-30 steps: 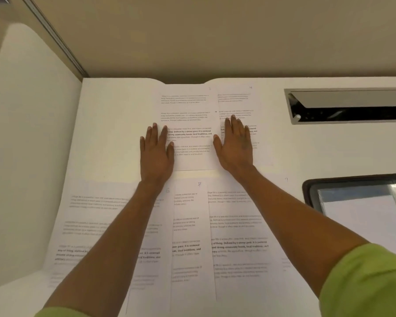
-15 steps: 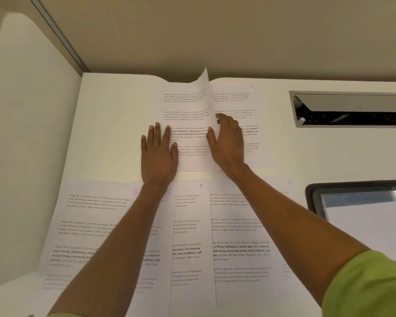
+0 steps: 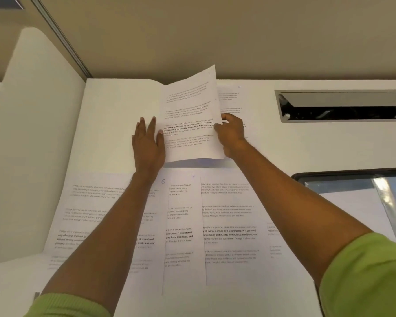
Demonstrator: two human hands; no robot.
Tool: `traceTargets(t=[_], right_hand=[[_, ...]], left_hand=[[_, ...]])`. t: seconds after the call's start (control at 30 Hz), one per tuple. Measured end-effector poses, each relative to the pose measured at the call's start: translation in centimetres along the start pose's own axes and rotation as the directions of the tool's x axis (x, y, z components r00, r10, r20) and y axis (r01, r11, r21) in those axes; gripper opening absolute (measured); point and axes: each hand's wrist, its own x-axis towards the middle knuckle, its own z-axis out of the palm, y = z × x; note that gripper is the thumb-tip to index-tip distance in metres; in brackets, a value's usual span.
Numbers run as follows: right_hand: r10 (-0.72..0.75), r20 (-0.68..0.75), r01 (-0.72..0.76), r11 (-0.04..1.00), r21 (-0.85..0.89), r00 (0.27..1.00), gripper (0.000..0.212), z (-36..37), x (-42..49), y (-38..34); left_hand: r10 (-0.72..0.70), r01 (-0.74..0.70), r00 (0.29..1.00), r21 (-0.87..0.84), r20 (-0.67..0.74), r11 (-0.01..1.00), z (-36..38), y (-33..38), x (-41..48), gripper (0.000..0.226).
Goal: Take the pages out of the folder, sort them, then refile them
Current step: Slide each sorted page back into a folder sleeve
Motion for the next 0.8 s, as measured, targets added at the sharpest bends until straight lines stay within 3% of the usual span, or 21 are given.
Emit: traceTargets(t=[0.2, 0.3, 0.37, 0.47, 0.8], right_hand=[[0.021, 0.093, -0.027, 0.998, 0.063, 0.995, 0.024, -5.8, -2.5, 0.5], [0.030, 0.151, -0.048, 0.992, 0.116, 0.988, 0.027, -9.2, -3.7, 1.5], [0.032, 0.179, -0.058, 0.989, 0.140, 0.983, 0.027, -11.8, -4.4, 2.3], [0.037, 0.233, -0.076, 0.984, 0.160, 0.972, 0.025, -16.3, -5.5, 3.8], [0.092, 0.302, -0.123, 0.989, 0.083, 0.949, 0.026, -34.8, -5.6, 9.4]], left_hand=[[-0.207, 0.210, 0.978, -0.278, 0.040, 0.937, -2.1, 4.6, -1.0, 0.062], [-0.366, 0.426, 0.904, -0.521, 0.220, 0.740, -2.3, 6.7, -1.1, 0.067], [-0.365, 0.509, 0.861, -0.618, 0.355, 0.599, -1.9, 8.1, -2.2, 0.048], [-0.281, 0.520, 0.851, -0.629, 0.445, 0.578, -0.9, 10.9, -5.1, 0.012], [-0.250, 0.617, 0.771, -0.593, 0.585, 0.518, 8.1, 22.0, -15.3, 0.014]])
